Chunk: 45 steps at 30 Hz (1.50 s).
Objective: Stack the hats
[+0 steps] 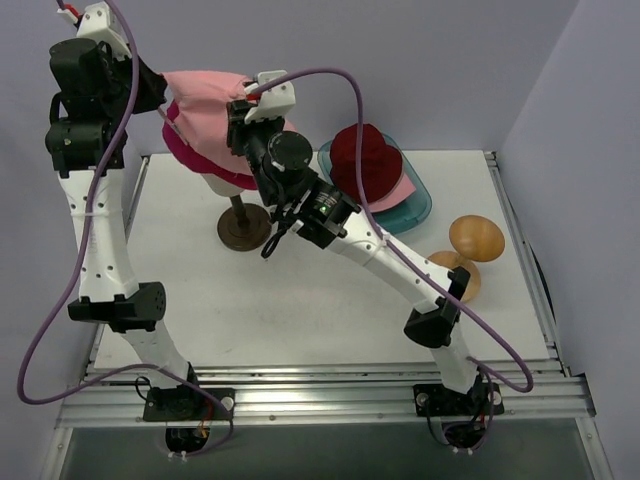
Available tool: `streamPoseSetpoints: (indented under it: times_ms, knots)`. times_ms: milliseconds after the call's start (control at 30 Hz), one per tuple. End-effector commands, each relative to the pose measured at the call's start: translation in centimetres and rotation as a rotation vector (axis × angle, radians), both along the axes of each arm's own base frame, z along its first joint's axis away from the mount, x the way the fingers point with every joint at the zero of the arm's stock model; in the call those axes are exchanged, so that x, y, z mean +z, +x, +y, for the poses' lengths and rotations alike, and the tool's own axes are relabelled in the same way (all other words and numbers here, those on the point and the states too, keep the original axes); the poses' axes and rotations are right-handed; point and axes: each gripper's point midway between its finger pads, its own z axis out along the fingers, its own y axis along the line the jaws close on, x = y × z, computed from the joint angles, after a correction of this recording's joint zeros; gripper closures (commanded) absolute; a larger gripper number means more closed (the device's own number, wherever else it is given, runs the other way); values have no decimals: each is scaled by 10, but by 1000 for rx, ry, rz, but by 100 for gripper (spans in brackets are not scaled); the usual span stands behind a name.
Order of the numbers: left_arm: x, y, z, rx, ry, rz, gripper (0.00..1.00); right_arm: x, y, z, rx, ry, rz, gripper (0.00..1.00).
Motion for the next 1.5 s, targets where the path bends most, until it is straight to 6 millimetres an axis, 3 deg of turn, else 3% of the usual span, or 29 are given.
streamPoseSetpoints:
  times_ms: [0,67,133,167,200,267,400,500,533,600,633,667,700,767,800,867,900,967,1000,1233,1467]
  knots:
    - [6,30,35,75,-62,-62,98,33,9,-16,31,66,-70,74]
    - [-18,49,37,45,-93,-9,98,16,11,-8,53,6,-53,58]
    - [-35,63,40,39,-114,23,98,15,6,-13,64,-12,-49,53]
    - [-39,66,40,35,-116,31,98,-2,7,-10,70,-51,-24,52]
    - [-42,68,41,35,-113,36,98,8,-1,-21,84,-40,-31,51]
    - [-48,73,44,38,-112,44,98,8,-7,-32,90,-29,-26,49]
    - [-52,75,48,40,-113,44,98,-11,-20,-70,119,5,5,46]
    - [-51,75,49,35,-112,38,98,-9,-6,-103,90,85,21,45]
    - [-52,75,49,33,-114,39,98,-11,12,-119,74,87,30,45]
    - [-51,75,48,31,-123,34,98,-12,29,-128,101,142,66,45]
    - [-51,75,47,22,-126,33,98,-4,29,-125,191,151,51,45]
    - [-51,76,47,24,-127,32,98,0,47,-146,186,206,64,45]
    - [-50,75,47,24,-129,31,98,-5,58,-148,201,212,78,45]
    - [-53,76,46,22,-131,39,98,5,70,-158,276,230,87,44]
    - [-53,76,46,20,-131,39,98,-8,86,-156,291,229,122,44]
    - [-56,76,45,15,-132,48,98,-6,92,-155,394,239,127,43]
    - [-55,76,45,13,-132,45,98,-18,108,-161,404,267,163,43]
    - [-55,76,44,10,-132,43,98,-16,114,-160,444,268,153,43]
    - [-55,75,44,9,-129,45,98,-27,119,-154,474,251,172,43]
    - [-47,70,42,0,-124,28,98,-30,122,-130,624,259,167,43]
    - [-46,67,40,-9,-123,29,98,-53,130,-106,723,287,191,44]
